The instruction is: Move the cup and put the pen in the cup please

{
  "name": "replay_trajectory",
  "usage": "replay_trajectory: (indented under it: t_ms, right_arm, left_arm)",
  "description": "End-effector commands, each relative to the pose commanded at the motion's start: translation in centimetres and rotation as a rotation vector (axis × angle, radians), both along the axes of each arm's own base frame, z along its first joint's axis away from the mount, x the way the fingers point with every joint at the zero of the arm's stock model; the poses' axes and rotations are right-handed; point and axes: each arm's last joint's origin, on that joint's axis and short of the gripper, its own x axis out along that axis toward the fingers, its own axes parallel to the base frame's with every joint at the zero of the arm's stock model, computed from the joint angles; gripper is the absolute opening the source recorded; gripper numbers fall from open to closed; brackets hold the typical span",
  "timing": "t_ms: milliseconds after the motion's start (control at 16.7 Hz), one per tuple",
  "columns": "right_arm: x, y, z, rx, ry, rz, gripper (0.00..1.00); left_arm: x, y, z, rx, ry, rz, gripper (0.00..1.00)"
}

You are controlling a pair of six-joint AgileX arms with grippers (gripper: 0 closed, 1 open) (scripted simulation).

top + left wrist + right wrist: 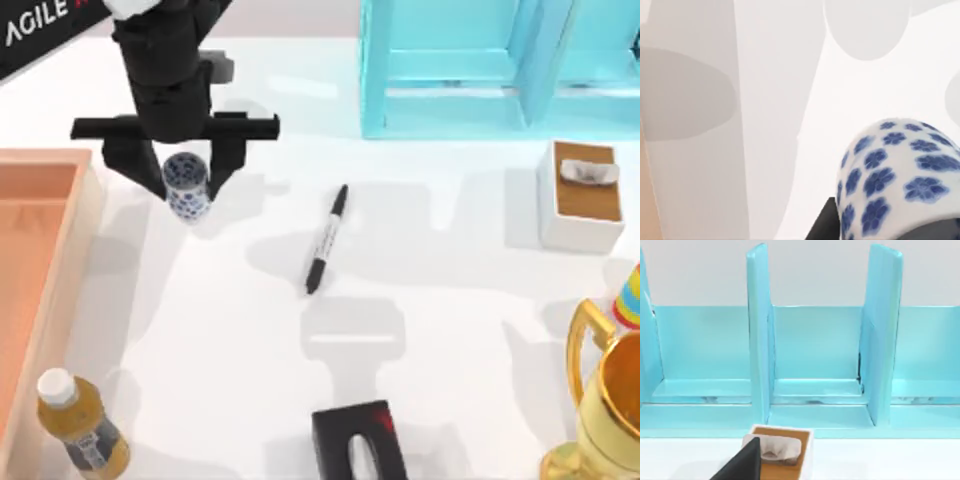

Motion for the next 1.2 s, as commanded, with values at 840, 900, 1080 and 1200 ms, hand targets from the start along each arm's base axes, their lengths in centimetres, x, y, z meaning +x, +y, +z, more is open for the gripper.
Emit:
replay_trajectory:
  t_ms: [840, 900, 1080, 1200]
  right_arm:
    - [0.0, 0.0, 0.0, 0.0, 0.0, 0.0, 1.0]
    - [0.0, 0.0, 0.0, 0.0, 0.0, 0.0, 1.0]
    - [0.0, 0.0, 0.0, 0.0, 0.0, 0.0, 1.0]
    - [0.0, 0.0, 0.0, 0.0, 0.0, 0.0, 1.0]
  left_arm:
    - [0.0, 0.0, -4.5, 0.0, 0.0, 0.0, 0.08]
    - [0.0, 0.0, -4.5, 0.0, 0.0, 0.0, 0.15]
    - [0.0, 0.0, -4.5, 0.0, 0.0, 0.0, 0.38]
    - [0.0, 0.0, -4.5, 0.0, 0.0, 0.0, 0.53]
